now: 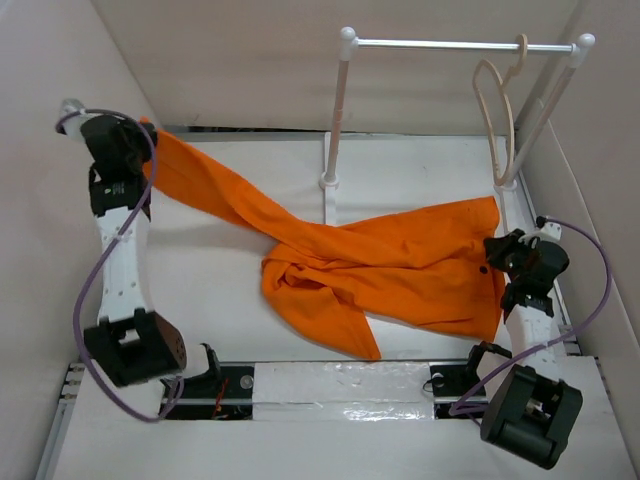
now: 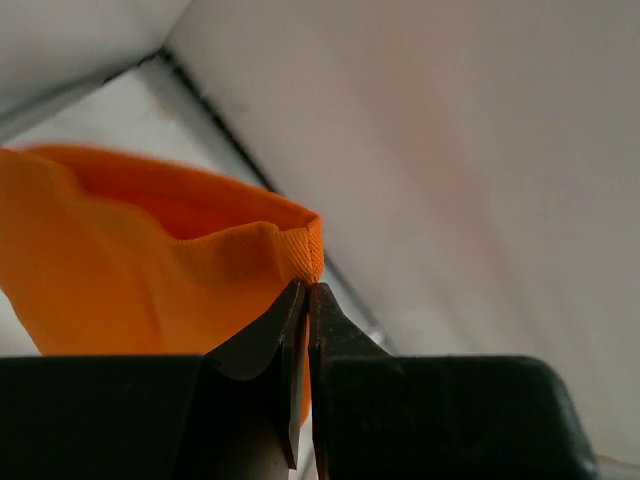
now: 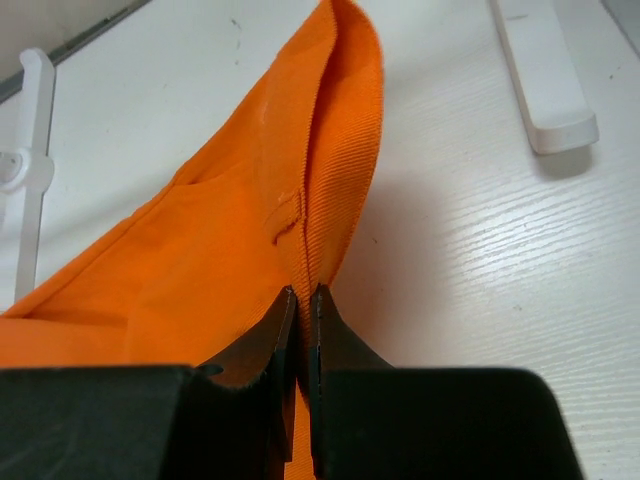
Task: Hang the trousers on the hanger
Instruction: Flatten out the trousers at the center of the board.
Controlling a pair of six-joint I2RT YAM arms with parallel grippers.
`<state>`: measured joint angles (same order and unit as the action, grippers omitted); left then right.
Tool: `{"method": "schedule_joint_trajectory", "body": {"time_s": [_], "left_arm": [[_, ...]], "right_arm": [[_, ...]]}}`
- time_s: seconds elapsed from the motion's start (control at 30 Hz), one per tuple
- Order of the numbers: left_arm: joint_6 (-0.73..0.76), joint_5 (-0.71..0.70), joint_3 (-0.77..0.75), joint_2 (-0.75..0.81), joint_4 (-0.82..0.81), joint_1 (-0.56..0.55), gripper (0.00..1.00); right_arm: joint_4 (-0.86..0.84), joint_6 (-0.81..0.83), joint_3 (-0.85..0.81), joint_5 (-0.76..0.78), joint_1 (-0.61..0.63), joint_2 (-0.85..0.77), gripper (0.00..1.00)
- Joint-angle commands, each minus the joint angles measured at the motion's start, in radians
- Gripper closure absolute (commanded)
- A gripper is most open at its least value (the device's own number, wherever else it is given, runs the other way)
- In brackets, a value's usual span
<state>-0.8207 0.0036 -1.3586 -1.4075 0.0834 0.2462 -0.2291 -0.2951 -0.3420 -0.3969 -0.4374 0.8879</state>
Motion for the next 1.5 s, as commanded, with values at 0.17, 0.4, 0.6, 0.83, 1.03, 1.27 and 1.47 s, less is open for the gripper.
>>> {"method": "schedule_joint_trajectory", "body": {"time_s": [0.17, 0.4, 0.6, 0.83, 1.03, 1.27, 1.47], "left_arm": [[0.035, 0.056, -0.125, 0.173, -0.004, 0.034, 1.0], [0.006, 0.151, -0.01, 0.069, -0.075, 0.047, 1.0], [0.002, 0.245, -0.158, -0.111, -0.097, 0.065, 1.0], [-0.103, 0.412, -0.168, -0.081, -0.333, 0.155, 1.0], [-0.144, 0.472, 0.225, -0.068, -0.537, 0.223, 1.0], [-0.15, 0.51, 0.51, -0.151, -0.64, 0.34, 1.0], [-0.003, 0.447, 0.471, -0.148, -0.449, 0.312, 0.59]], "right_arm": [[0.004, -0.029, -0.092, -0.066, -0.09, -0.083, 1.0], [0.027, -0.007, -0.126, -0.057, -0.112, -0.081, 1.0], [-0.053, -0.055, -0.176, -0.129, -0.142, 0.06, 1.0], [-0.093, -0.11, -0.192, -0.094, -0.161, 0.071, 1.0], [-0.203, -0.147, -0.118, -0.077, -0.161, 0.114, 1.0], [-0.19, -0.111, -0.129, -0.085, -0.161, 0.189, 1.0], [-0.19, -0.101, -0.146, -0.07, -0.117, 0.227, 0.89]]}}
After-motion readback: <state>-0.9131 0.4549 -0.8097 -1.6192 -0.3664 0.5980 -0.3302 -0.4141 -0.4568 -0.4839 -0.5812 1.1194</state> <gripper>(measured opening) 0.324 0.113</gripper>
